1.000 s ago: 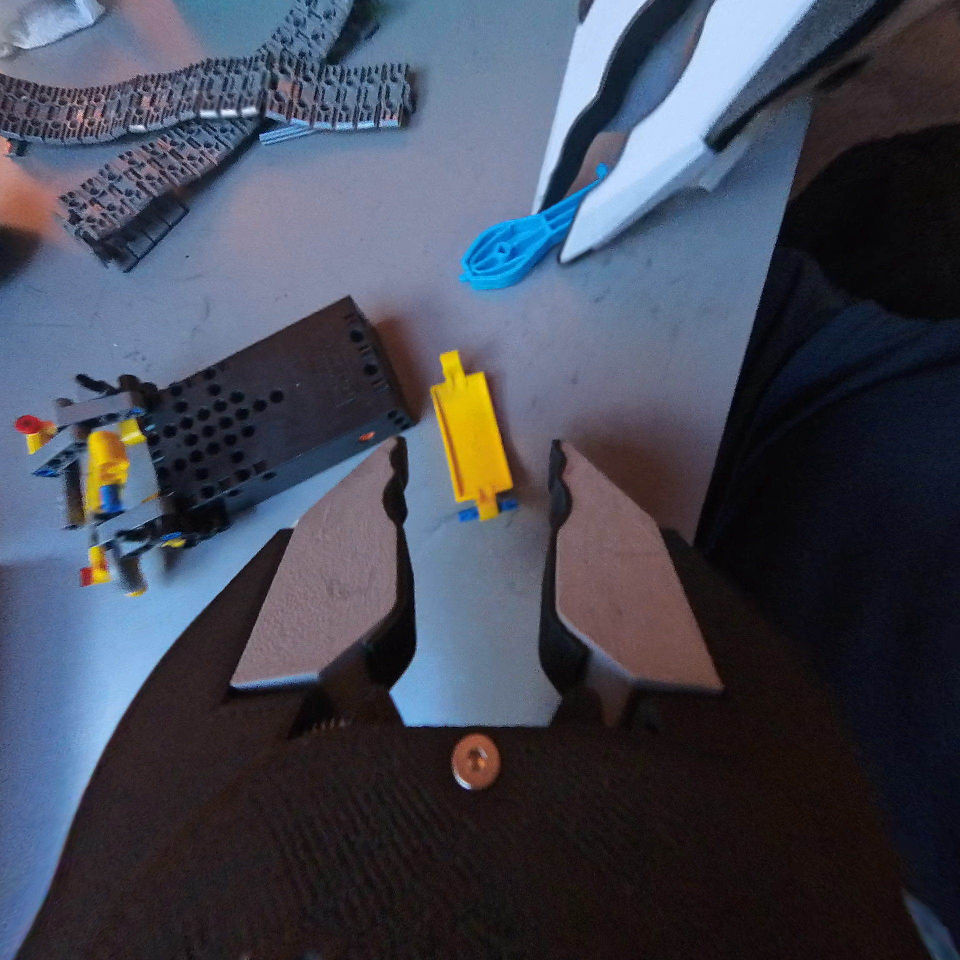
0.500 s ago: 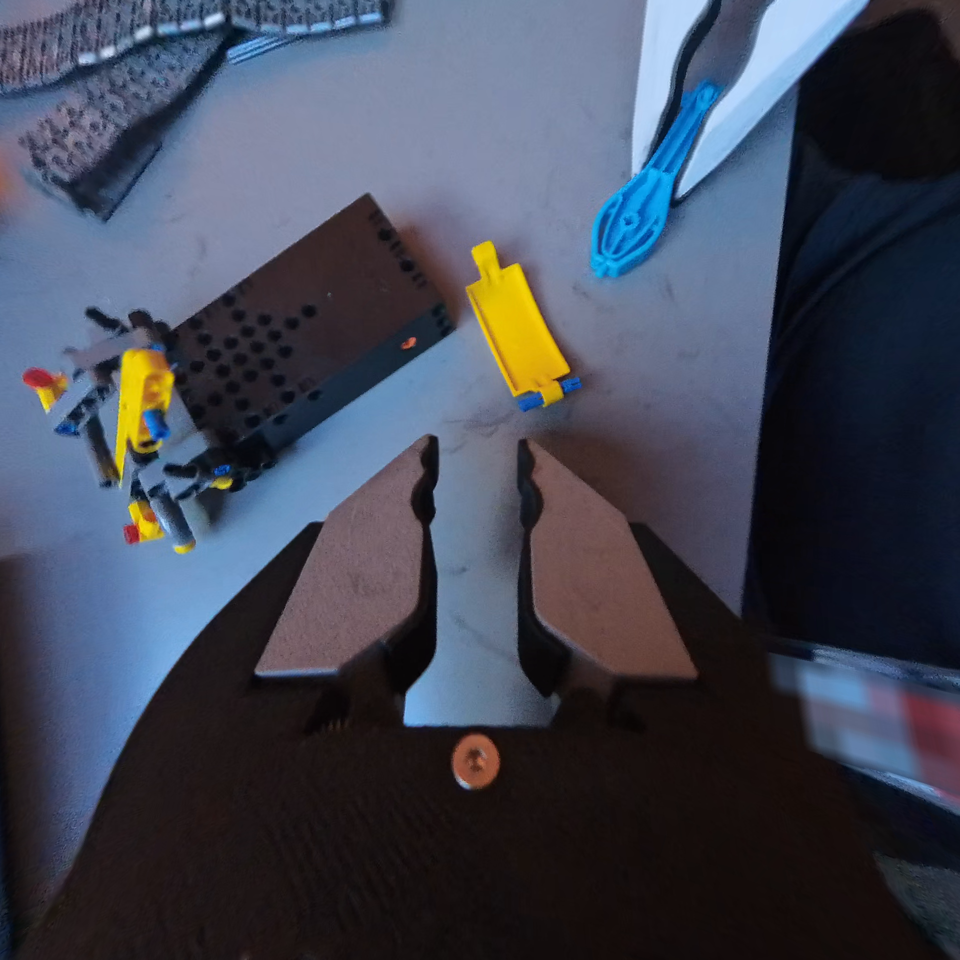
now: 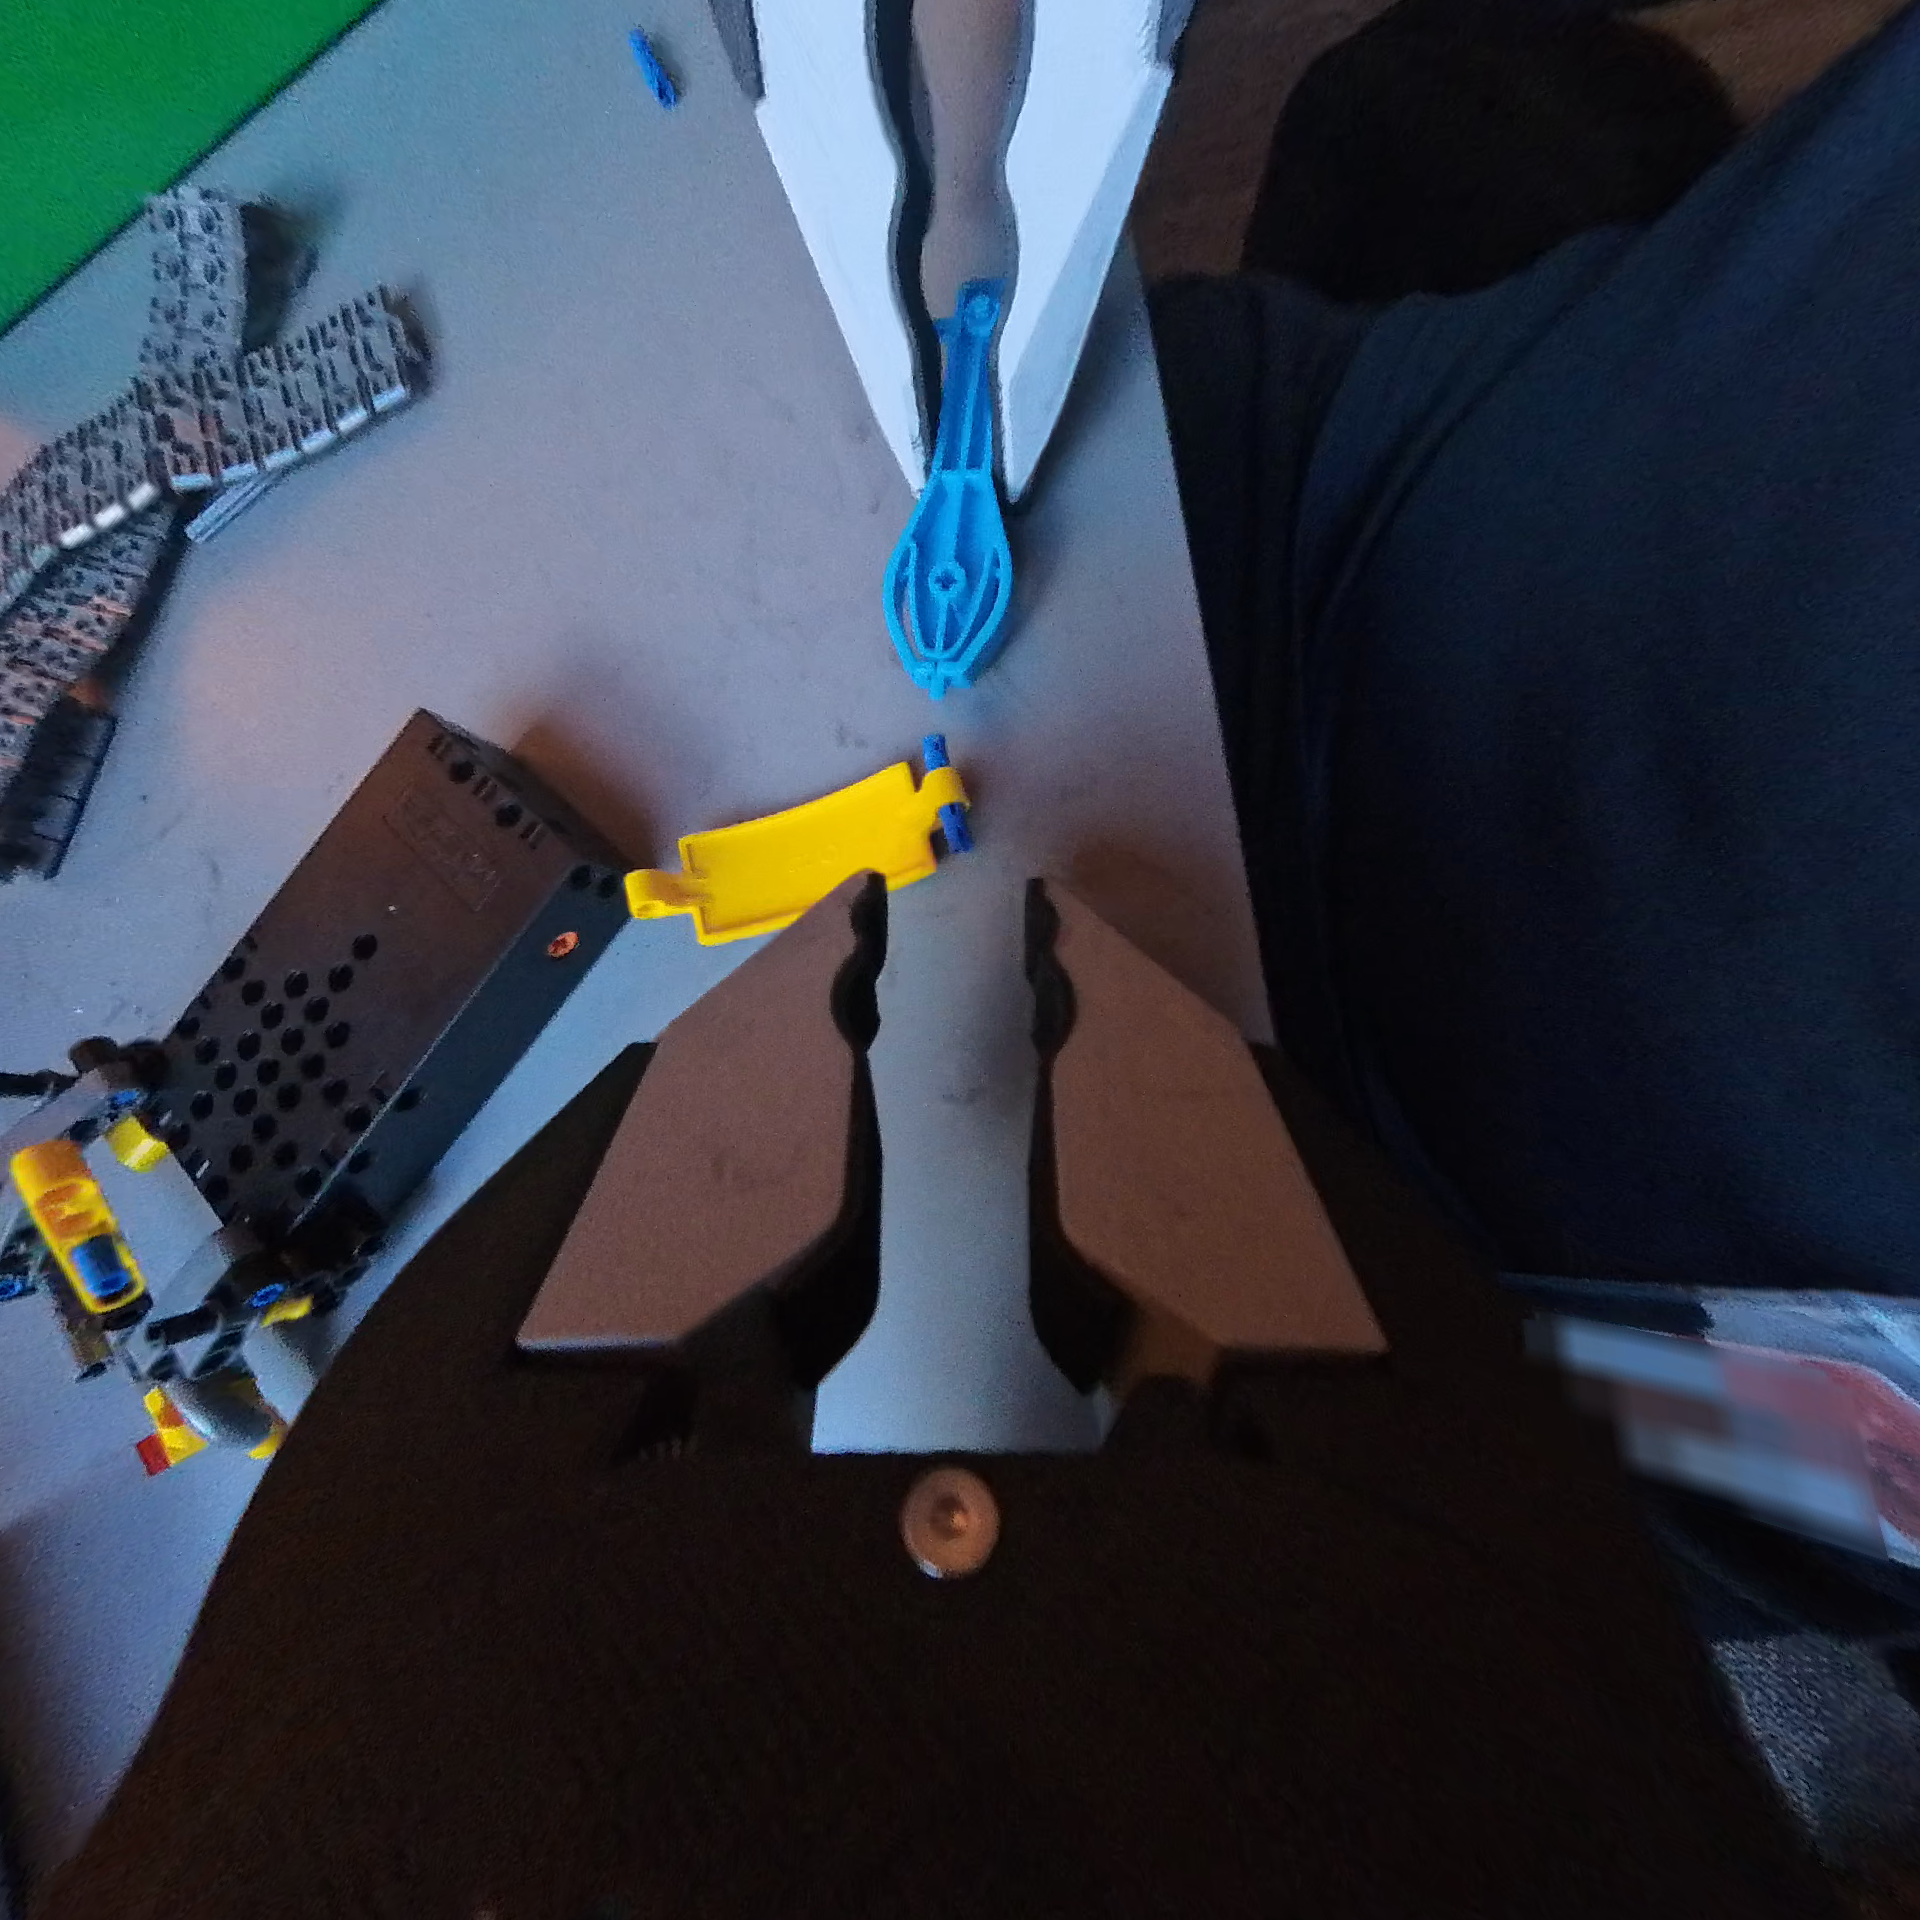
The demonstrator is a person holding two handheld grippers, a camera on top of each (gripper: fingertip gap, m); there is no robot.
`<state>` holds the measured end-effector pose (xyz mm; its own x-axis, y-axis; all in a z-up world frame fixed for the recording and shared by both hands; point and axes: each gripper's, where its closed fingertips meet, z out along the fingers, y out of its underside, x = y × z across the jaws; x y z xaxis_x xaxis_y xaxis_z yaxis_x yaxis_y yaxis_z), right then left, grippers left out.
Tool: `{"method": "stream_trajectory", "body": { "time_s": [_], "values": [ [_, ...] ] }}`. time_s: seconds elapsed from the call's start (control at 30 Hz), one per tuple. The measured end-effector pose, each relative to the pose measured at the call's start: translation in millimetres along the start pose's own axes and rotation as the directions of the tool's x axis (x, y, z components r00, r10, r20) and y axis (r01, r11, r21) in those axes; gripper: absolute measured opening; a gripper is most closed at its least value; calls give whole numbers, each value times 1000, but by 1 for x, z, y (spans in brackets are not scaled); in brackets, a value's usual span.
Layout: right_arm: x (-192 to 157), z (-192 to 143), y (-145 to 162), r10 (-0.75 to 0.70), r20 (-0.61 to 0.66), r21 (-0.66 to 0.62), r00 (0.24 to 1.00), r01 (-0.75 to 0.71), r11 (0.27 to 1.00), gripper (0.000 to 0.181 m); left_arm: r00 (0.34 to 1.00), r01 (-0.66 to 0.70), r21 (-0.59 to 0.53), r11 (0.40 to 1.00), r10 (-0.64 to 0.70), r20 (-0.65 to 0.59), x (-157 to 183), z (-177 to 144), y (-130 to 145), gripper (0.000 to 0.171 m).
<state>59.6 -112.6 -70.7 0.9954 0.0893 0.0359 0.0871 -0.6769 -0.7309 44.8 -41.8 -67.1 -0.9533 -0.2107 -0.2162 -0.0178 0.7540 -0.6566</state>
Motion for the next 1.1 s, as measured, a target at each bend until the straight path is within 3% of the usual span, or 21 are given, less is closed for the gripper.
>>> {"method": "stream_trajectory", "body": {
  "time_s": [0.1,0.2,0.3,0.43,0.6,0.73,0.9,1.1],
  "values": [
    [2,0,-1,-54,11,12,998,54,998,10,999,-41,64,997,39,29,-5,-11,-10,28],
    [4,4,4,-93,26,-16,995,93,996,10,996,-78,44,996,76,44,-8,-7,-9,40],
    [7,6,2,-112,43,-11,993,113,994,10,982,-185,17,983,184,50,-12,3,-3,34],
    [7,7,2,-124,64,-6,990,125,992,10,968,-249,26,968,248,49,-25,-4,-11,11],
    [6,7,2,-129,72,0,989,130,992,10,949,-313,-54,948,314,11,-33,-7,-8,20],
    [6,6,2,-132,78,5,988,132,991,10,955,-296,-69,953,297,4,-38,0,3,21],
    [6,5,3,-148,86,9,985,148,989,10,944,-331,-45,943,329,-39,-30,5,1,19],
    [9,5,3,-134,73,9,988,134,991,10,948,-318,-46,947,317,-33,-45,-3,-8,15]
  ]
}}
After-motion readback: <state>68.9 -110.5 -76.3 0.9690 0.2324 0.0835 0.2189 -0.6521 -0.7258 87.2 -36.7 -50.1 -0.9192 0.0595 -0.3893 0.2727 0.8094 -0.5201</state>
